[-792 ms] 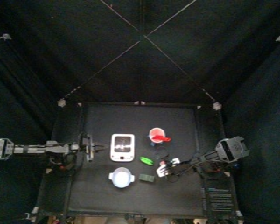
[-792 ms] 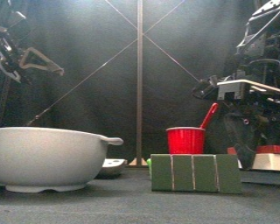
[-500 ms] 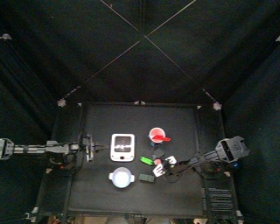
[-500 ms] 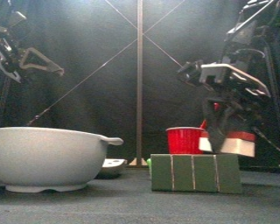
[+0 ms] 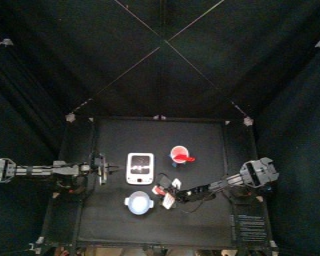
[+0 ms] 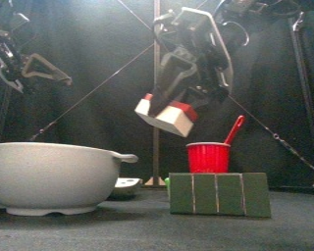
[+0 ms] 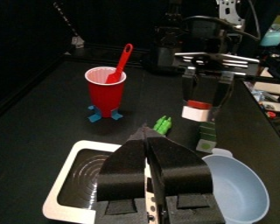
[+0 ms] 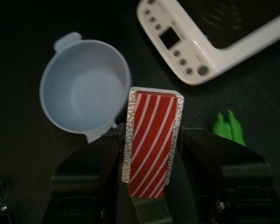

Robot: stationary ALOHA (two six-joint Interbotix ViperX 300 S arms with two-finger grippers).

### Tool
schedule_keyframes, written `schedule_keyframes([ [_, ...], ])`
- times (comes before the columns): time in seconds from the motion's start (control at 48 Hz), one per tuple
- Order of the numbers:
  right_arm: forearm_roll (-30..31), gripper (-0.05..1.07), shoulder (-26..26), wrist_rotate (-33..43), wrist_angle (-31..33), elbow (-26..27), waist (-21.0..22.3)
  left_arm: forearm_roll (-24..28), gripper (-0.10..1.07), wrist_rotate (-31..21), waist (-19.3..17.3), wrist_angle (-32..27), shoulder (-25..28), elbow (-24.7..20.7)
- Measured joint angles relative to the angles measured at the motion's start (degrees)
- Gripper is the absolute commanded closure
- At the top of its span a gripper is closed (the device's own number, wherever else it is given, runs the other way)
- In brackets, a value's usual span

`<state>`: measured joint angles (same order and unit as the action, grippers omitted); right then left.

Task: Place salmon sushi in bowl

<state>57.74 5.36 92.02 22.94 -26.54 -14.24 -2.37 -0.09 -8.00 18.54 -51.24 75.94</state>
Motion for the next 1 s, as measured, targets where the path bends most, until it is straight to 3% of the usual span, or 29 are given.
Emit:
schedule_keyframes([
  [0.229, 7.91, 0.49, 5.89, 0.00, -2.72, 6.68, 0.09, 0.00, 0.65, 0.00, -0.09, 0.00, -0.09, 0.00],
  [0.479, 8.61, 0.49, 11.69, 0.09, -7.12, 11.87, 0.26, 0.00, 0.65, 0.00, -0.09, 0.00, 0.00, 0.00],
  [0.792, 6.77, 0.48, 15.12, 0.09, -8.44, 14.41, 0.26, 0.00, 0.65, 0.00, -0.09, 0.00, 0.00, 0.00],
  [1.0, 5.54, 0.32, 15.47, 0.09, -8.44, 14.94, 0.53, 0.00, 0.65, 0.00, -0.09, 0.00, 0.00, 0.00],
])
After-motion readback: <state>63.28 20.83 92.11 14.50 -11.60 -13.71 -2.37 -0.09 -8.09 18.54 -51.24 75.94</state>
